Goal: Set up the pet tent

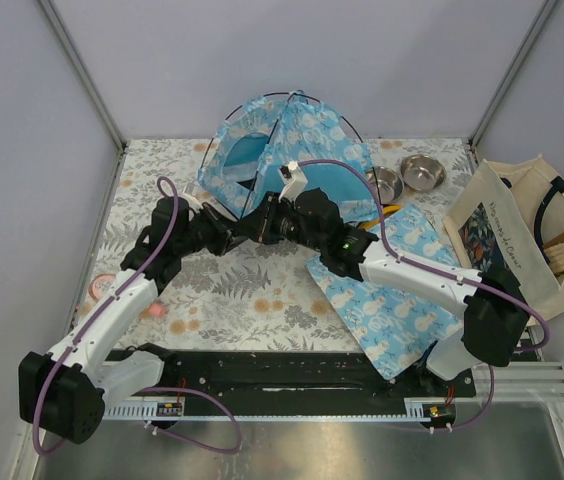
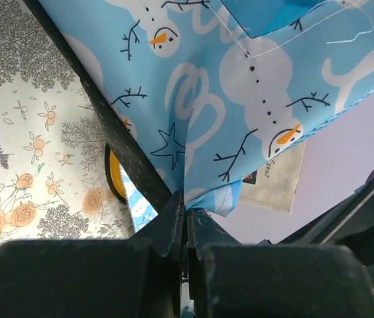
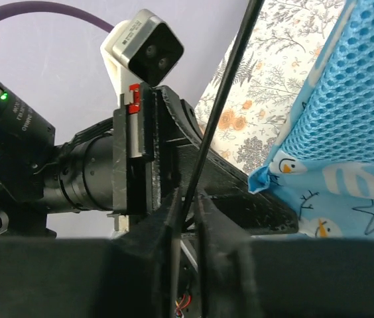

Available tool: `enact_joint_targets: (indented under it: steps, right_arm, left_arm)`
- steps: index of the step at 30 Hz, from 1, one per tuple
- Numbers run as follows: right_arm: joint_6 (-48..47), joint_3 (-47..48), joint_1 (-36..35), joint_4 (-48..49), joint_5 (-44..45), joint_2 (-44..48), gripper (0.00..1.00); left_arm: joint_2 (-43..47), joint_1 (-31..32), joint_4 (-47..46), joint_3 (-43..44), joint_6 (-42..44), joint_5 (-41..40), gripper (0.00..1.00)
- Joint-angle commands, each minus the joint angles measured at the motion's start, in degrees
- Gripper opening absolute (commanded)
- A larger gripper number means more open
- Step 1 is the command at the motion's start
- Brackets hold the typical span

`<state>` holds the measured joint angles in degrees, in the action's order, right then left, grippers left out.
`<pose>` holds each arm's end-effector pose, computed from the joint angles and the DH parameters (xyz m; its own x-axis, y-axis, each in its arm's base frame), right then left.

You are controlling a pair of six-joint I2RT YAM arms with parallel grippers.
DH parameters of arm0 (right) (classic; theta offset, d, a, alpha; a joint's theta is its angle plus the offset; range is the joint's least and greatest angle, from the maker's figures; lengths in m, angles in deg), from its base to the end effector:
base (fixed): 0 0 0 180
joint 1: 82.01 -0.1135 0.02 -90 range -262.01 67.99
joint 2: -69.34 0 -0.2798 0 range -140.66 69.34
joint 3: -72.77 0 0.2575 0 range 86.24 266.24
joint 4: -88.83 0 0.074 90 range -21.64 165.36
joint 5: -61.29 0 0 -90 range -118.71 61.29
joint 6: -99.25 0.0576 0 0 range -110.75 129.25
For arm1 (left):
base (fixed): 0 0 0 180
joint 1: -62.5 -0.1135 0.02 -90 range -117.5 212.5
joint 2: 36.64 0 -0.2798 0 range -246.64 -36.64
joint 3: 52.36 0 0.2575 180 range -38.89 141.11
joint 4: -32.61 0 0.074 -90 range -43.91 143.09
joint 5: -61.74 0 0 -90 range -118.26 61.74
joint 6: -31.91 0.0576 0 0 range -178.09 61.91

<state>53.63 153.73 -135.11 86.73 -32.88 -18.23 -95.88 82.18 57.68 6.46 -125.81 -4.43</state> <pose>0.2331 0.3175 0.3435 -0.6530 0.2921 -0.6988 -0.5373 0.4716 0.6992 0.2264 -0.1057 0.2975 -0.7564 -0.6284 -0.1813 -0.1280 0.4141 -0.9012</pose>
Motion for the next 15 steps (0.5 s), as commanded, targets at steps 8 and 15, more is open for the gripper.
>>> enact_joint_targets:
  steps: [8,15]
  right_arm:
    - [1.2,1.6,1.2,-3.6,7.0,-0.7,0.0]
    - [0.3,2.7,3.1,-2.0,14.6,-0.7,0.0]
  left_arm:
    - [0.5,0.0,1.7,0.0,5.4,2.2,0.0]
    - [2.4,-0.2,4.5,-2.7,8.5,3.4,0.0]
